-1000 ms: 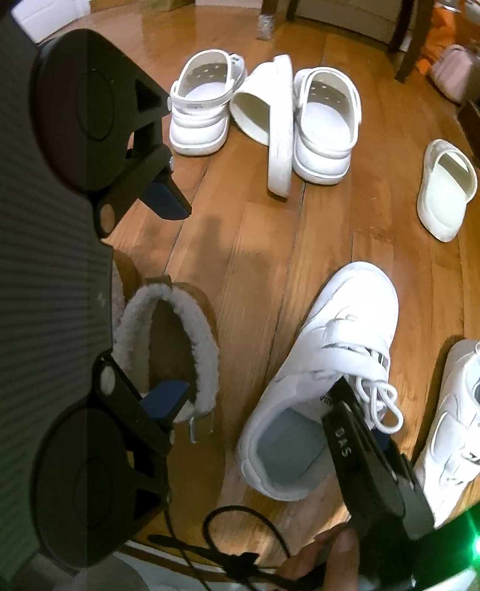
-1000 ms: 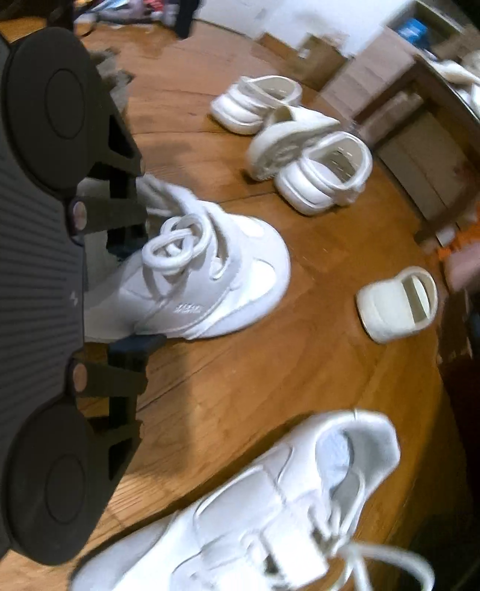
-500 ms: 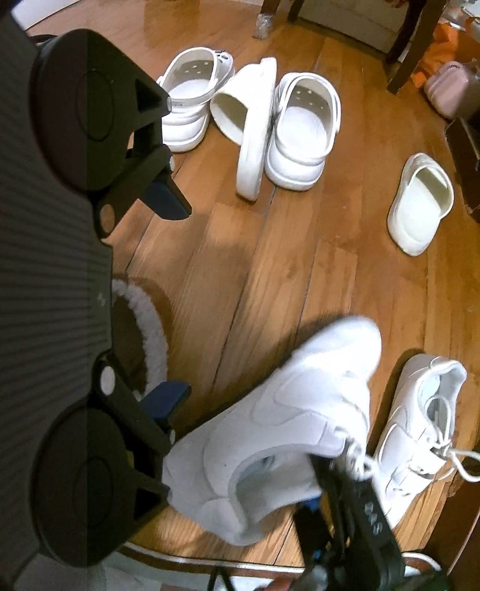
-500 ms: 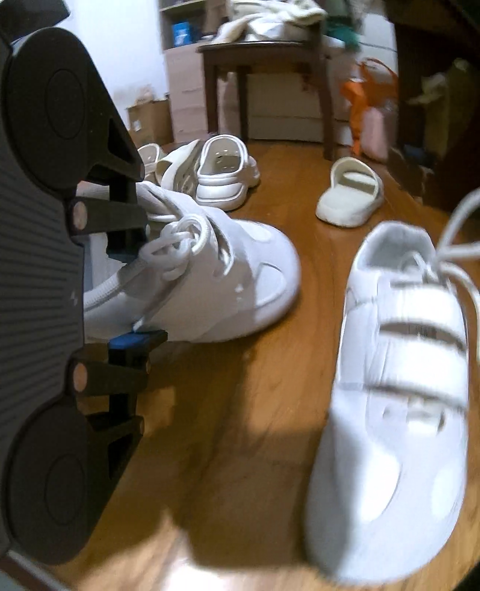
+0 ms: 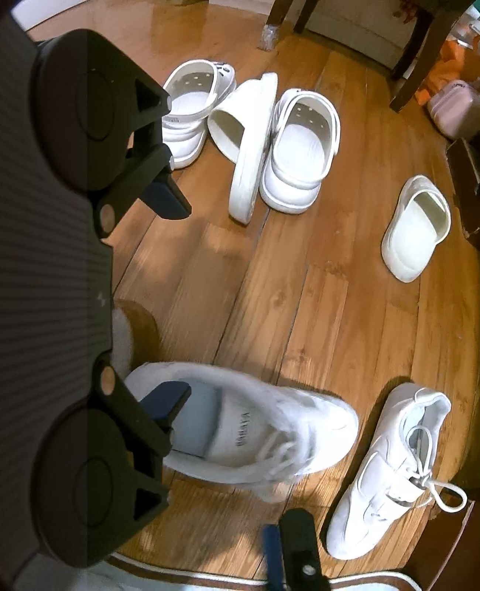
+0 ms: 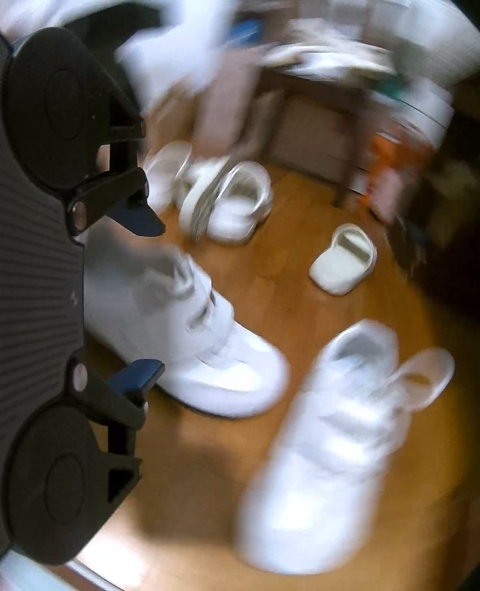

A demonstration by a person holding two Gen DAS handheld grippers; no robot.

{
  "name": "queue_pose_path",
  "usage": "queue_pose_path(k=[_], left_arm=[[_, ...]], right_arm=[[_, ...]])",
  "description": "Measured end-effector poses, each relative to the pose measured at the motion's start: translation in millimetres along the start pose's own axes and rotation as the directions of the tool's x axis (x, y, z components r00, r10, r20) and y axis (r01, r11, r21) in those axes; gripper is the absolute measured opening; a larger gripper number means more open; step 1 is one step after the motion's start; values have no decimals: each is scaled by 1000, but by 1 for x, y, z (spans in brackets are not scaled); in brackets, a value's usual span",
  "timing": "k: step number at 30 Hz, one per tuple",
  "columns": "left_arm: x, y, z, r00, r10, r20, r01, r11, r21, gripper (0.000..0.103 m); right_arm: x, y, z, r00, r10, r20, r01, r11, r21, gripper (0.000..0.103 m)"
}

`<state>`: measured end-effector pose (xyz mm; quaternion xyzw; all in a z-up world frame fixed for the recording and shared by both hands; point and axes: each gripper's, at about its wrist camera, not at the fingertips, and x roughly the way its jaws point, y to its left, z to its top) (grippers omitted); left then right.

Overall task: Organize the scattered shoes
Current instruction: 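Carry the sneaker with the right gripper and set it beside its mate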

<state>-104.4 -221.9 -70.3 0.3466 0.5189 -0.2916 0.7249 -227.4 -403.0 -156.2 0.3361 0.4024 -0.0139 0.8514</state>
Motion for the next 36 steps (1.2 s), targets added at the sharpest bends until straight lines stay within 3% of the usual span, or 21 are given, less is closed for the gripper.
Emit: queue_pose_path(k=[4,7,9,13,18,22,25,28,30,32,34,36], left_arm=[[-6,-13,-1,986,-166,25,165,986,41,95],[-14,-35,-3,954,-296,36,290,948,132,95],[-18,-47,-4,940,-338,42,326,928,178,95],[-18,-61,-4,940,-339,37,323,919,224,95],[-10,-61,-3,944,-330,15,320,926,200,95],[-2,-56,-4,955,-296,2,291,940,175,95],[2,-53,-4,963,-271,-4,269,952,150,95],[8,-47,-3,968,-250,-15,251,963,100,95],[11,-40,0,974,-226,-22,227,973,50,95],[12,-35,0,977,-212,-18,213,977,26,95],[10,-27,1,982,-189,-1,189,982,-2,95],[9,-23,3,985,-169,11,169,985,-17,95]], right_arm=[[26,14,15,995,-62,-79,34,948,-316,74],[38,16,23,984,-43,-172,-30,917,-398,73],[45,23,30,968,-46,-247,-77,881,-467,72],[56,37,35,953,-94,-289,-85,830,-552,72],[72,52,44,949,-106,-296,-113,763,-636,74],[94,56,50,935,-135,-329,-123,745,-655,74],[116,60,42,932,-196,-305,-73,722,-688,74],[118,65,35,942,-226,-247,-17,706,-708,57],[106,65,34,950,-222,-219,22,748,-664,36],[93,61,31,959,-221,-179,68,790,-609,33],[79,46,26,971,-197,-136,110,872,-478,33],[64,21,20,984,-159,-86,131,956,-264,33]])
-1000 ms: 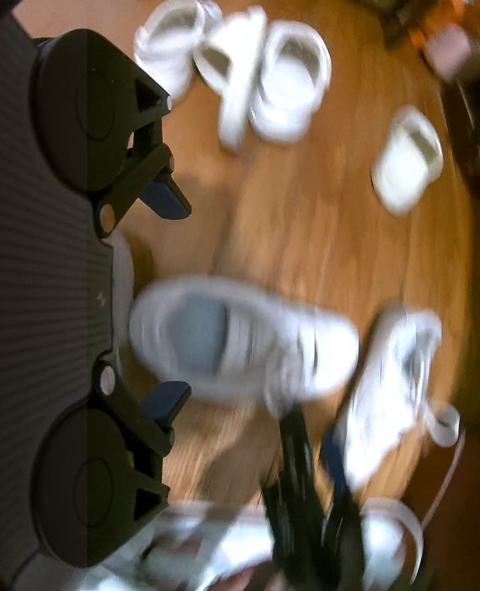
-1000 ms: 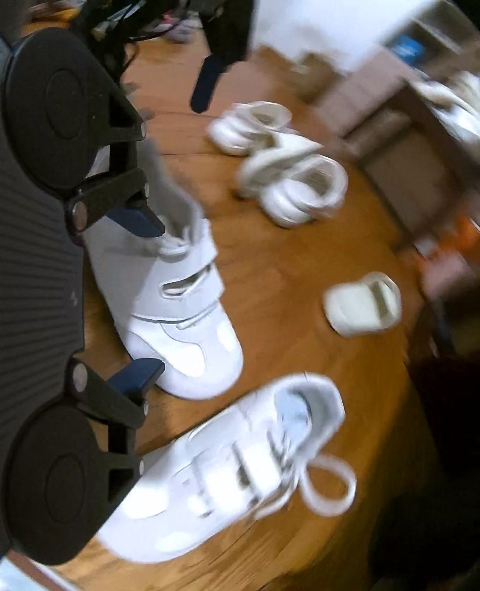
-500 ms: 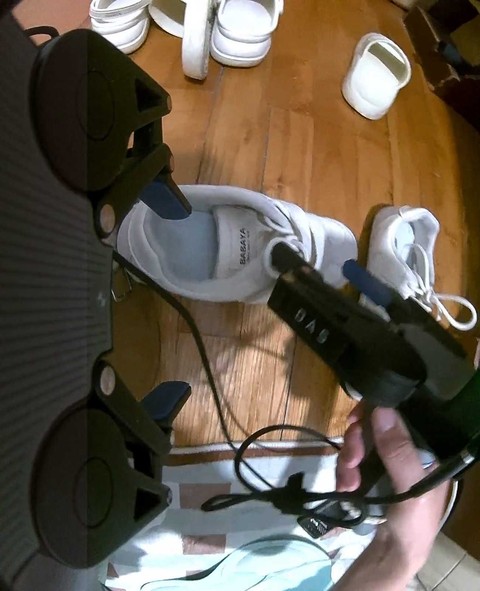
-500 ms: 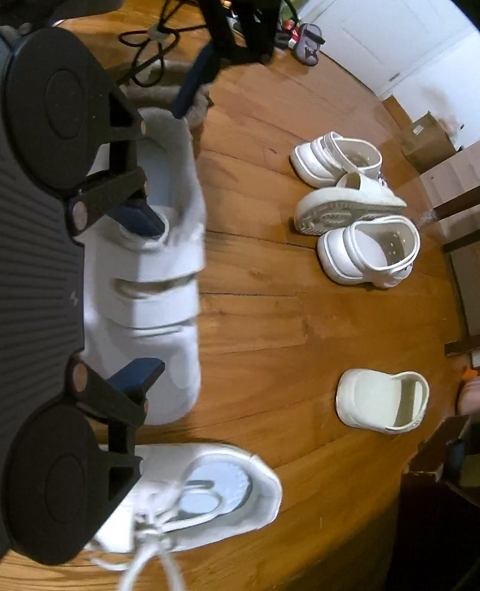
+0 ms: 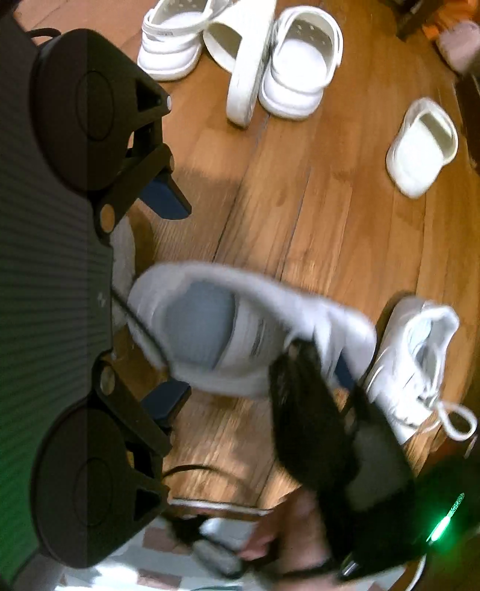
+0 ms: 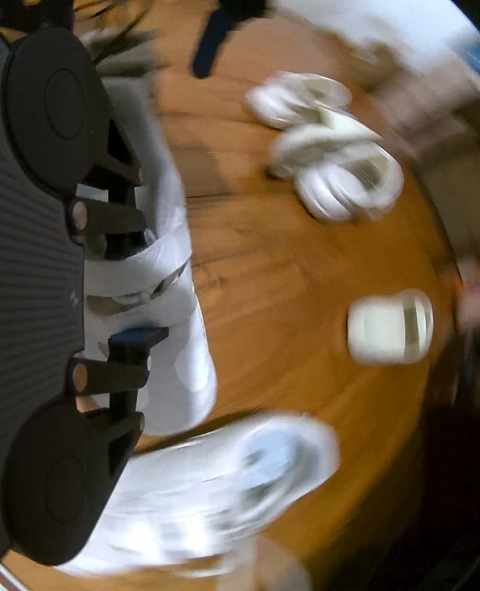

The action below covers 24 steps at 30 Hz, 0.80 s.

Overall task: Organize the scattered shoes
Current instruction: 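Carry the sneaker with the right gripper and set it beside its mate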

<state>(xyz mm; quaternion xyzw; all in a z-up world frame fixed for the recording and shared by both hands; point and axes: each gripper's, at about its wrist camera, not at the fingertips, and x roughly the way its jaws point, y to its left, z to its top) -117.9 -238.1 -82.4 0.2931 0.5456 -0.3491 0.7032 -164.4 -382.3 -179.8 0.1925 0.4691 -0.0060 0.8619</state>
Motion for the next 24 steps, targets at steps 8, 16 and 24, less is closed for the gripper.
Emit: queue_pose_path(k=[8,16,24], left_arm=[[-17,6,13,995,-22,98,29,998,-64,97],[-32,2,27,984,-51,172,61,997,-54,97],[5,3,21,998,-35,59,39,998,-57,97]], right_arm=[[-37,-62,-34,987,102,127,-154,837,526,33],[-40,-101,-58,967,88,240,-253,447,858,36],[-54,-81,-30,958,33,285,-204,775,598,79]])
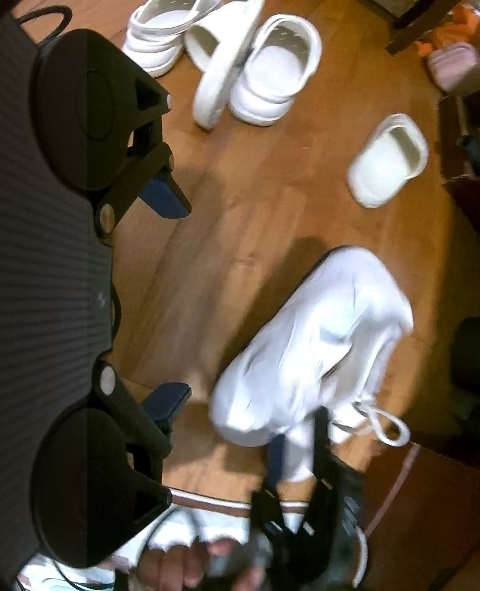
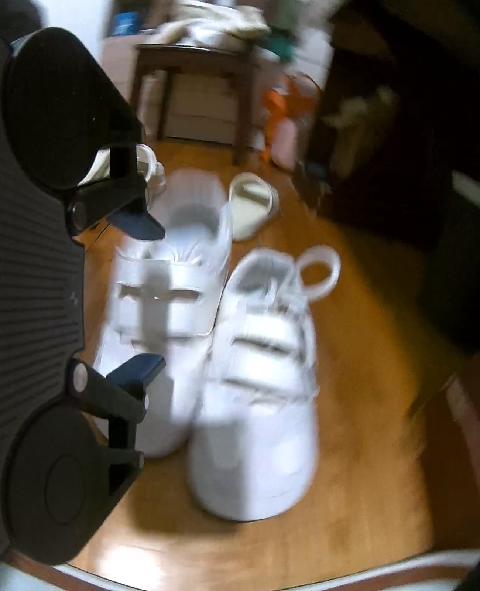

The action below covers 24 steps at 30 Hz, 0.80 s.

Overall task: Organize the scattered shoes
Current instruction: 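Carry the sneaker with the right gripper and set it beside its mate, then open the right gripper and withdraw it from the sneaker pair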

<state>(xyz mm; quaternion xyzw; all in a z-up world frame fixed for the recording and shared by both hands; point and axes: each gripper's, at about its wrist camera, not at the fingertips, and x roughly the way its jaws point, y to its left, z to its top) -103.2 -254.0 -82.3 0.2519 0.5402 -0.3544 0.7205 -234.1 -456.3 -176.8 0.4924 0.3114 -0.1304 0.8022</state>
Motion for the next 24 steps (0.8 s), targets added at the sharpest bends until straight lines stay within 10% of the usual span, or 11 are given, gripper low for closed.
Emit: queue_pose_path(k=[7,15,24], left_arm=[[12,9,-1,999,8,-31,-9,999,-40,97],[11,20,-2,997,76,-31,-78,995,-69,97],[8,46,-7,994,96,-57,-104,984,-148,97]], right_arm=[[5,31,-3,993,-115,-9,103,915,-391,79],[61,76,-29,986,-162,-48,83,712,-697,83],[125,78,-22,947,-313,-78,151,644,-750,86]])
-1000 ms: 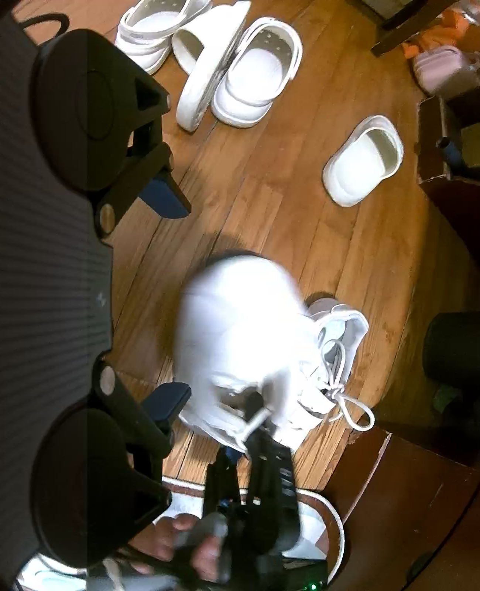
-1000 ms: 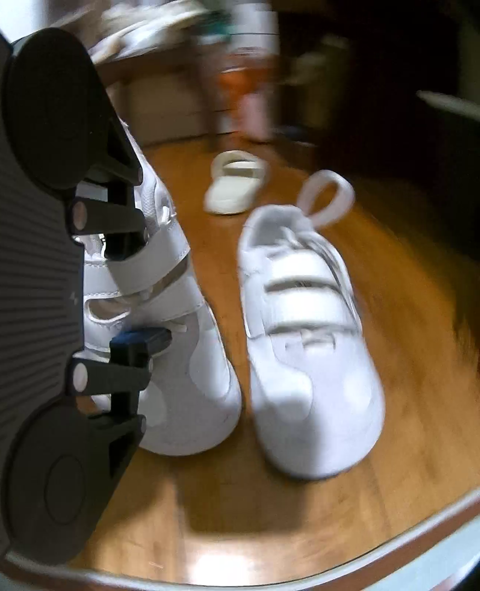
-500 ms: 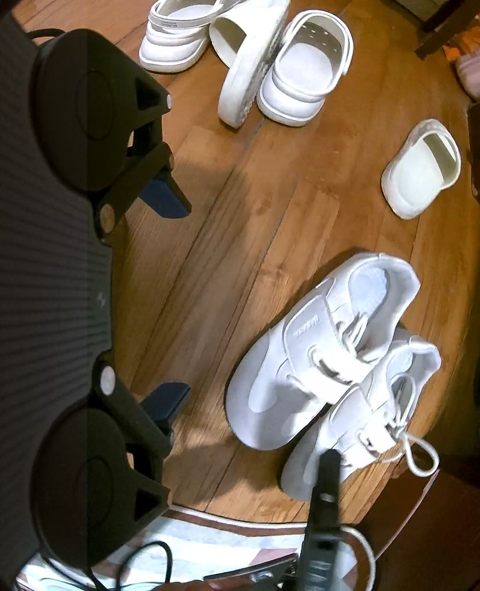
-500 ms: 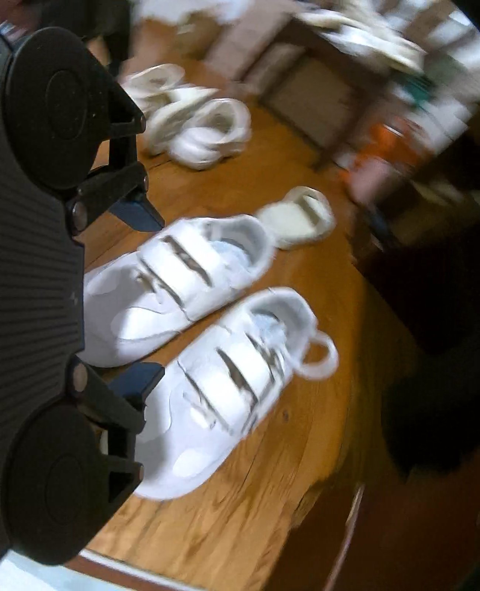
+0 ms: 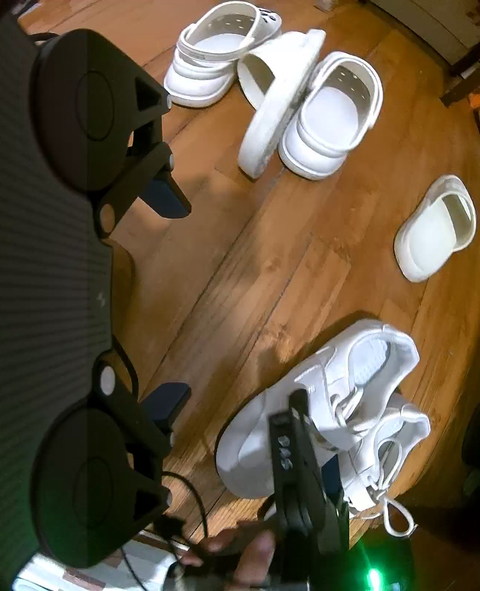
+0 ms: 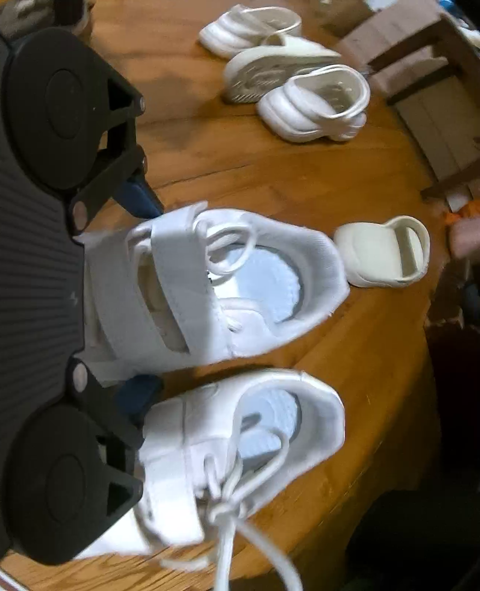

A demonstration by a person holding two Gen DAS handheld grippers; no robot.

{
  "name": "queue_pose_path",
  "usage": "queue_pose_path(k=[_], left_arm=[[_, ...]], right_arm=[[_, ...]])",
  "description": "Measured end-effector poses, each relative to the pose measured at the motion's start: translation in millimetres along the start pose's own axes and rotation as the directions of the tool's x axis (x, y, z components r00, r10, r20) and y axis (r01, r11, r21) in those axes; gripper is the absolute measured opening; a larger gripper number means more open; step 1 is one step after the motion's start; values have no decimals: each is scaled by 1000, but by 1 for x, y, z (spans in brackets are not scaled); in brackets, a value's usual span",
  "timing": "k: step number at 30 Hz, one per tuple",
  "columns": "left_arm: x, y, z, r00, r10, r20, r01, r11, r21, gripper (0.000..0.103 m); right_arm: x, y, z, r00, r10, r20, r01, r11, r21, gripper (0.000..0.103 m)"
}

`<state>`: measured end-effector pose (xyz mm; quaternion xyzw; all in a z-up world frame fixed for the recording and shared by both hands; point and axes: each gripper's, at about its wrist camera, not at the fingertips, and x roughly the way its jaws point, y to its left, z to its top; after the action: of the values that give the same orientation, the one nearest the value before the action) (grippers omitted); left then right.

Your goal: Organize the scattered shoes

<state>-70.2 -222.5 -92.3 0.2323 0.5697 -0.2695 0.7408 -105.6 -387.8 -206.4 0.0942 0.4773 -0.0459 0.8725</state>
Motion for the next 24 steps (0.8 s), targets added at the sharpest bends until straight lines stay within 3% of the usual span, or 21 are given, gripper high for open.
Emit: queue_pose_path(k=[4,9,13,16,17,20,22,24], left_arm=[[2,1,-3,1000,5,-13,-5,1000,5,97],[4,-2,-4,1000,1,-20,-1,1000,21,97],[4,-1,-4,1000,-11,-19,11,1000,21,97],[3,1,-2,999,2,-34,-1,999,35,97],[2,1,-2,999,23,-48,-20,998,59,97],[-9,1,-12,995,80,-52,-72,986,150,97],[-18,8,-25,995,90,-43,-82,982,169,97],[-26,15,-38,995,98,-35,-90,979,181,97]], right_arm=[[-16,-7,-14,1000,6,16,-7,1000,9,75],[-39,-13,-35,998,-59,10,59,995,-80,75],[-41,-21,-35,999,-32,7,33,991,-131,81],[-64,-12,-27,999,-37,-17,37,999,-25,82],[-77,-8,-26,1000,-16,-9,16,1000,17,89],[-102,5,-32,986,165,-7,-164,984,64,91],[-107,19,-39,943,330,-47,-326,942,80,89],[-103,31,-45,908,410,-92,-402,911,86,74]])
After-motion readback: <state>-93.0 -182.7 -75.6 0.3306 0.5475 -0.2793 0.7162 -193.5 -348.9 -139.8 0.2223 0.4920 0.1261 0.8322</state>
